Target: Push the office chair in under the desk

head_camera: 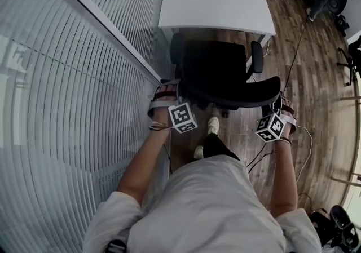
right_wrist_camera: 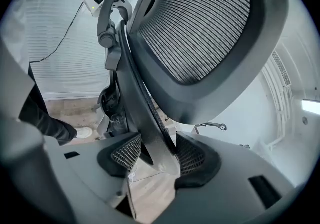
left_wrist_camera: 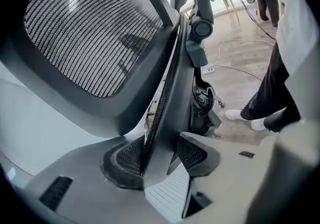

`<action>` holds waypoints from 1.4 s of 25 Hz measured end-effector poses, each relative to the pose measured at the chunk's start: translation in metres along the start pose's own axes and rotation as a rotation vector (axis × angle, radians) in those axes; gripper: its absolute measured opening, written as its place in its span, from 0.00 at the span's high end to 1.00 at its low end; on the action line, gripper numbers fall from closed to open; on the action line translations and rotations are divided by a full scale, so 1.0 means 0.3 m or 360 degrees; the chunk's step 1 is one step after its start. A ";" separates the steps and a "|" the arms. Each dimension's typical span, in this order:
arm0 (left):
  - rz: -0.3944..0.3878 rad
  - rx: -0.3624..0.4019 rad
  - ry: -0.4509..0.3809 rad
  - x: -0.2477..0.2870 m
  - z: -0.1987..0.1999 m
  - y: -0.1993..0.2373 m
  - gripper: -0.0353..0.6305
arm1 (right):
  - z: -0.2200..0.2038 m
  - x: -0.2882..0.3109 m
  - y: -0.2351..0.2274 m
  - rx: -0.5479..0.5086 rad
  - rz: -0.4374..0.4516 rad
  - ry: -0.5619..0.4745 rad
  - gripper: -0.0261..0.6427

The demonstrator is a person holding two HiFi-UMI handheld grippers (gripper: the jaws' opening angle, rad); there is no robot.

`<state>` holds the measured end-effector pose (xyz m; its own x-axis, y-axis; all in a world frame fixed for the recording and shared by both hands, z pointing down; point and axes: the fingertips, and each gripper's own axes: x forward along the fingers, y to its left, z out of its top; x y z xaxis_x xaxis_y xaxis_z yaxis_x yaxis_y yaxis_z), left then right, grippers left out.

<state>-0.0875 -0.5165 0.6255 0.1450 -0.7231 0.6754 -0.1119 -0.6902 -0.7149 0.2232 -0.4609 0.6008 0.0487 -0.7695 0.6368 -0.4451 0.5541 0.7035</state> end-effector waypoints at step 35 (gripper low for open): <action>-0.0006 -0.0081 0.0159 0.379 0.035 0.340 0.62 | 0.127 0.403 -0.341 -0.0041 0.0012 -0.0068 0.61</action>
<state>-0.0721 -0.6690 0.6274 0.0472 -0.7178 0.6947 -0.1619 -0.6917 -0.7038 0.2406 -0.6226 0.5939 0.0069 -0.7776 0.6287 -0.4220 0.5677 0.7068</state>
